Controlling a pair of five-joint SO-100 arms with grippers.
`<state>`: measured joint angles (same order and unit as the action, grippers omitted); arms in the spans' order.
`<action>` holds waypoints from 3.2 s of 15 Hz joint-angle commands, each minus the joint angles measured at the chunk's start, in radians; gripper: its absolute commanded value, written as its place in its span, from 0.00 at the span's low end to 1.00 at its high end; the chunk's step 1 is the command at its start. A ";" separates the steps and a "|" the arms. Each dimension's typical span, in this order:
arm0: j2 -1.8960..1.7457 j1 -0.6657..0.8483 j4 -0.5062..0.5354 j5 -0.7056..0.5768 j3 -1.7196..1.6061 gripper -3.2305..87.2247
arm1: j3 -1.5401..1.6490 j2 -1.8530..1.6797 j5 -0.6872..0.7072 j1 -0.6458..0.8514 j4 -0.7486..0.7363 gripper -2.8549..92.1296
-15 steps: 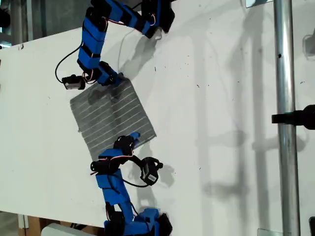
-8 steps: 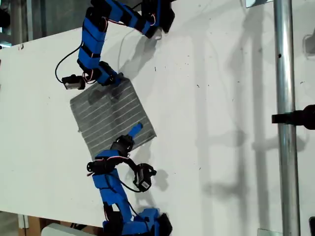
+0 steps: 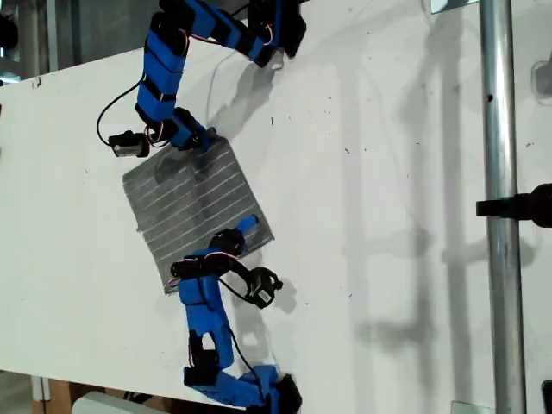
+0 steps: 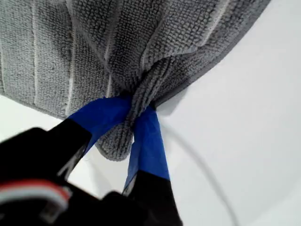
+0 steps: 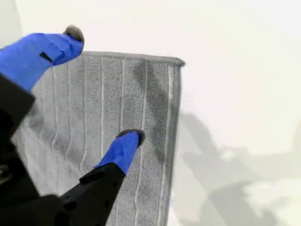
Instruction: Grasp corners of a towel and fold twice.
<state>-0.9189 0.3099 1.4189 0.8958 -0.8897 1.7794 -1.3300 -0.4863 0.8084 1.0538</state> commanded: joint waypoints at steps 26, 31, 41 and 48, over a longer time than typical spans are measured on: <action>-0.457 -0.482 0.175 0.443 -0.383 0.01 | 0.195 -0.634 -0.669 -0.919 0.290 0.03; -0.535 -0.626 0.130 0.574 -0.506 0.01 | 0.087 -0.497 -0.781 -1.138 0.179 0.03; -0.730 0.153 0.009 -0.061 -0.755 0.01 | 0.192 -0.652 -0.123 -0.213 0.118 0.03; -0.736 0.393 0.086 -0.239 -0.541 0.01 | -0.043 -0.580 0.109 -0.005 0.087 0.03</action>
<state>-1.6107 0.6719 1.4588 0.6565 -1.4573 1.7917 -1.9083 -0.3942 0.7685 1.1336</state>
